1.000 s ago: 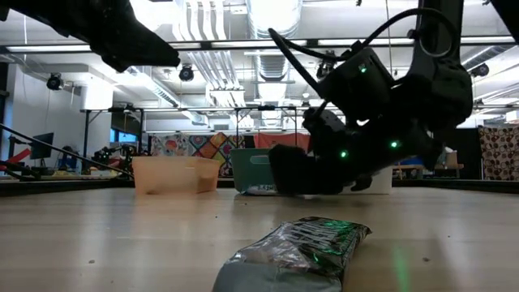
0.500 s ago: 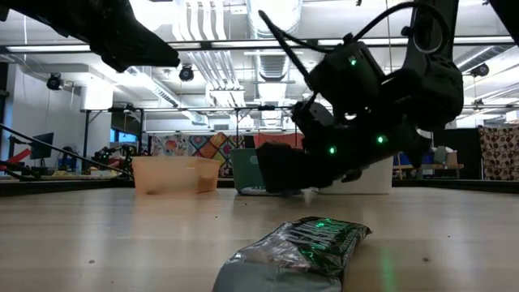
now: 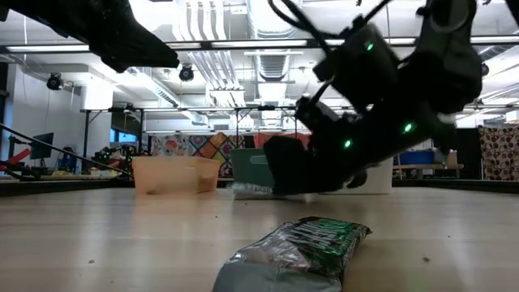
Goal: Organize candy in baskets
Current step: Put the white chocolate into the orange bin
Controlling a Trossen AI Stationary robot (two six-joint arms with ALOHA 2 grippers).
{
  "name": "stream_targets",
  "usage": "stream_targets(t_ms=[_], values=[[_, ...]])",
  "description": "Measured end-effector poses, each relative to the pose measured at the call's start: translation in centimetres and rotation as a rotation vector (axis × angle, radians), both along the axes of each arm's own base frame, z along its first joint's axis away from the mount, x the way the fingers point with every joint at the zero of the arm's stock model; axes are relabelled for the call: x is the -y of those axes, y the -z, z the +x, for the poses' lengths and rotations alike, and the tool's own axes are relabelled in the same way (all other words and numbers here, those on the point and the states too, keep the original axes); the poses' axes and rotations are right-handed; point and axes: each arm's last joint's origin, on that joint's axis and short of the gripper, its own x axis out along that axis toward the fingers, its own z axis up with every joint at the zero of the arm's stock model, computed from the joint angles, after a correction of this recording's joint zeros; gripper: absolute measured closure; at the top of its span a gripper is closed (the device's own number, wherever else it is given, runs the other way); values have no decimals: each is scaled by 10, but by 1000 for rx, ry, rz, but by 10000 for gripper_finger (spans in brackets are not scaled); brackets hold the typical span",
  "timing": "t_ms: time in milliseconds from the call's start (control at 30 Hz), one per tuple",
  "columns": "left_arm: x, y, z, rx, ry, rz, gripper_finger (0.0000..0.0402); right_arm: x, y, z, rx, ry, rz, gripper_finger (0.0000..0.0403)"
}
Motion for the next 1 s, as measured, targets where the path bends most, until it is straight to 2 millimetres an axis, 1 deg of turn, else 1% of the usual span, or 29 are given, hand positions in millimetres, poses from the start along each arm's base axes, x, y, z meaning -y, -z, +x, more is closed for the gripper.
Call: stream_targets(t_ms=[100,233,300,400,500,600,700,900,1000], values=[[0,0,0,2,-2,-6,326,-15,-16,-8,-33,-35,21,376],[0,0,0,5,-4,-14,326,-31,-46,-21,-66,-91,31,376],[0,0,0,4,-4,-14,326,-34,-60,-27,-116,-152,29,376],[0,0,0,5,-5,-15,326,-34,-80,-37,-224,-309,65,376],[0,0,0,6,-4,-15,326,-29,-92,-48,-331,-423,83,376],[0,0,0,9,-7,-26,326,-24,-102,-55,-392,-459,31,376],[0,-1,0,22,-10,-41,326,-18,-107,-55,-426,-498,-37,376],[0,-2,1,25,-8,-32,326,3,-106,-47,-445,-483,-78,375],[0,-2,1,19,0,-4,326,11,-103,-42,-443,-500,-66,359]])
